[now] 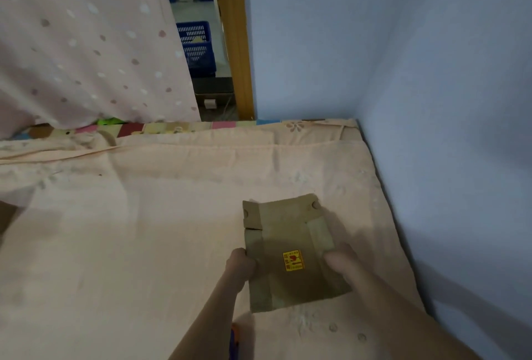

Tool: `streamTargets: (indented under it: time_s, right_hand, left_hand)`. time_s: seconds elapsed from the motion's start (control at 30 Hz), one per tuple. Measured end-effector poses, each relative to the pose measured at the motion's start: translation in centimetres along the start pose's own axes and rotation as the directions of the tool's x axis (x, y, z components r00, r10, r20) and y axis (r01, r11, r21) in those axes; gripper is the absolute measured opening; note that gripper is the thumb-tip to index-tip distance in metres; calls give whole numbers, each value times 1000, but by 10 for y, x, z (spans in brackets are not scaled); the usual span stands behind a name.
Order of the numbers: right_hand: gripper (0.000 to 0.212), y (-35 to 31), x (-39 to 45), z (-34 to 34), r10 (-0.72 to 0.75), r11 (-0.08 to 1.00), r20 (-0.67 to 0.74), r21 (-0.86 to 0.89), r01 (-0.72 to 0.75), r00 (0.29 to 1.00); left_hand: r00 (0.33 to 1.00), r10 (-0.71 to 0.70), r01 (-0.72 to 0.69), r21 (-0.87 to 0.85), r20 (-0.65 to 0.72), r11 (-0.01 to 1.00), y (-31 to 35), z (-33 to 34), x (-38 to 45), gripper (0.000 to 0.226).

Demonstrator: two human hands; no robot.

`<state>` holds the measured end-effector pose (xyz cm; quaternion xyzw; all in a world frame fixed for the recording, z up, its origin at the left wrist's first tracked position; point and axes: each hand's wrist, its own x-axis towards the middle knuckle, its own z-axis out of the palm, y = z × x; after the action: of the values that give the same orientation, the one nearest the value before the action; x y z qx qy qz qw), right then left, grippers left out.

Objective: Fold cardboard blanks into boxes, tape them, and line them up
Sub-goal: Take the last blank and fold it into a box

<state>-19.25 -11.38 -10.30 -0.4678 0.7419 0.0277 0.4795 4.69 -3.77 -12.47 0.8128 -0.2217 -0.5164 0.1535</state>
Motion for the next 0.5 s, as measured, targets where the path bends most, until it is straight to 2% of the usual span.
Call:
streamTargets:
  time_s: [0.07,0.23,0.3,0.37,0.5]
  right_hand:
    - [39,-8,-11,-8,-16,999,-18,27,16,1000]
    - [70,-24,-41,-34,-44,997,-93,63,50,995]
    - [63,-25,-56,-44,-72,991,-99,104,82,992]
    - [46,-23,-70,-54,-123,984,-110,118,136,986]
    - [31,-18,-100,-73,-205,971,-161,86,221,965]
  left_hand:
    - [1000,20,-21,-33,-21,999,1,-4,-3,18]
    - [994,102,-105,-91,-40,990,13,-12,-36,13]
    - [989,139,-144,-107,-55,984,18,-16,-58,9]
    - [984,167,-172,-116,-59,978,23,-18,-80,3]
    - [971,234,-239,-100,-57,966,24,-21,-110,7]
